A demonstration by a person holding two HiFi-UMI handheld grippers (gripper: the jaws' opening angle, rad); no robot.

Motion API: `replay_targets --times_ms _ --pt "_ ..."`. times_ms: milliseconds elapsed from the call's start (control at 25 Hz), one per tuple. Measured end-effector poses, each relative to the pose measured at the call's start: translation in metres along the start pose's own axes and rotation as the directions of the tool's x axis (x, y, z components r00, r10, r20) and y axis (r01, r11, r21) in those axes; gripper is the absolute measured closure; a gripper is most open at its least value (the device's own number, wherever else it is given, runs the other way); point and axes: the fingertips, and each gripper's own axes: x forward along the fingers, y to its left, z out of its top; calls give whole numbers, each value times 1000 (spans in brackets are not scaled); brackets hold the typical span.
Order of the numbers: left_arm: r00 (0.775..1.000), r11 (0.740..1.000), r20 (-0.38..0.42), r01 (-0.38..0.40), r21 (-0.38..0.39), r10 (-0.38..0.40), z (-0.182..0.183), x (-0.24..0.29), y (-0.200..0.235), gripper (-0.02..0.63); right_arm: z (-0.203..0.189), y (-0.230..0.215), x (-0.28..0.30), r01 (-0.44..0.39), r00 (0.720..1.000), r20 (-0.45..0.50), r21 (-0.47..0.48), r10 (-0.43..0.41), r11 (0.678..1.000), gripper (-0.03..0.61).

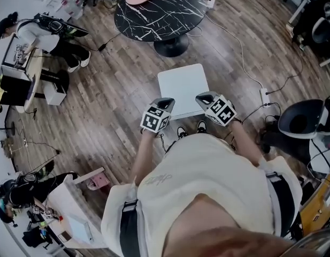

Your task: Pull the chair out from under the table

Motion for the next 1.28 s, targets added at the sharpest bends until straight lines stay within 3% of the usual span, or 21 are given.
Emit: replay_targets --times_ms 120,320,600,800,1040,1280 --pt "990 996 119 -74 -48 79 33 -18 10 597 40 -18 -19 92 987 131 26 -95 995 573" --pt "956 989 250 -145 -42 151 74 -42 13 597 92 -39 -50 141 941 291 133 -175 981 573" --pt "904 987 402 -160 -3 147 132 -73 11 597 140 -51 -84 182 899 387 96 -205 979 574" --pt "876 977 450 -210 35 172 159 -90 19 597 165 -53 -105 254 863 441 39 -245 966 574" --pt "844 969 503 -241 47 186 183 -108 26 597 184 -54 -116 305 854 452 -33 -258 952 574" --pt "802 954 556 -296 54 218 214 -131 38 597 200 -63 -125 332 836 476 -41 -274 942 574"
